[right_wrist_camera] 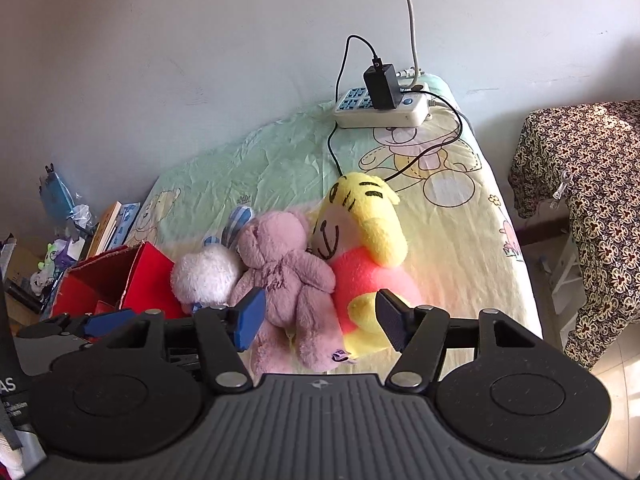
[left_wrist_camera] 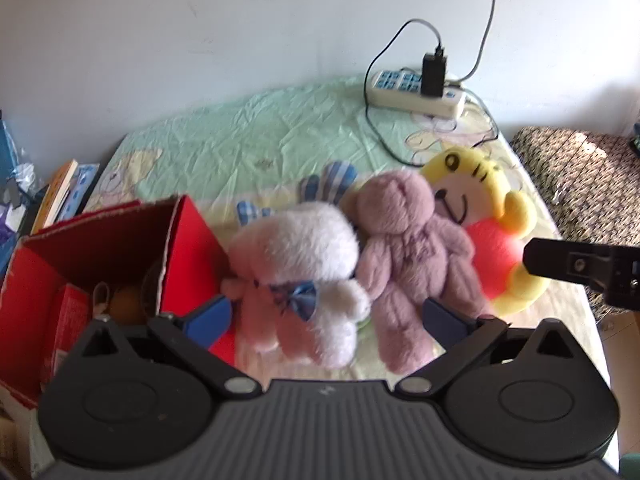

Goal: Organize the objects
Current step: 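Move the right gripper onto the pink teddy bear and close it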

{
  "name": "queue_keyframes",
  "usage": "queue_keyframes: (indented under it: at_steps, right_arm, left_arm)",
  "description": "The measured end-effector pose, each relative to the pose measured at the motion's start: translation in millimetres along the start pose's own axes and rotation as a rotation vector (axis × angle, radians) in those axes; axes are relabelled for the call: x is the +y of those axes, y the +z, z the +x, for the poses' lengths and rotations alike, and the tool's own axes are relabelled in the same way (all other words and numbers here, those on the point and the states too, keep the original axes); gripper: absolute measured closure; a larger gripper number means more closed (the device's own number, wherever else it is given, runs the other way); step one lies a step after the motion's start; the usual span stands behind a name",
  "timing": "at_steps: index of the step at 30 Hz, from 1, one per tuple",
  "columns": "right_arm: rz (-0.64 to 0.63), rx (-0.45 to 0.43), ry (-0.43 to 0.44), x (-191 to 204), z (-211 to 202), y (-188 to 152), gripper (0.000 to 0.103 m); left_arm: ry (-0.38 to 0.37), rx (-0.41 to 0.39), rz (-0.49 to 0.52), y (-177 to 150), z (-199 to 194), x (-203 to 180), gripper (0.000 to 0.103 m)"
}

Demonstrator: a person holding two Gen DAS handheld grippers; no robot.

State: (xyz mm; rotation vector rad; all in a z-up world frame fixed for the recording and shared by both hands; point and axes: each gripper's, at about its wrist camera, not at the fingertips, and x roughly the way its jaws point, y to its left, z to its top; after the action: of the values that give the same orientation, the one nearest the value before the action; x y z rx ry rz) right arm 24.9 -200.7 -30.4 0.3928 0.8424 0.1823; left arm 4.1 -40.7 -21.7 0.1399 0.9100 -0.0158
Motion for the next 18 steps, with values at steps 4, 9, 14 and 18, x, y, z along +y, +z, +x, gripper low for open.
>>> queue_keyframes:
  at_steps: [4, 9, 14, 18]
  right_arm:
    - [0.036, -0.014, 0.024, -15, 2, 6, 0.039]
    - [0.062, -0.033, 0.018, -41, 13, 12, 0.041]
    - [0.135, -0.003, 0.163, -57, 20, 16, 0.049]
    - [0.107, 0.038, 0.314, -47, 32, 16, 0.049]
  left_arm:
    - [-0.086, -0.052, 0.029, 6, -8, -10, 0.000]
    - [-0.265, -0.067, 0.068, 9, -6, -27, 0.000]
    - [-0.265, -0.058, 0.038, -2, 11, -27, 0.000]
    - [-0.286, -0.044, 0.054, -17, 22, -26, 0.001]
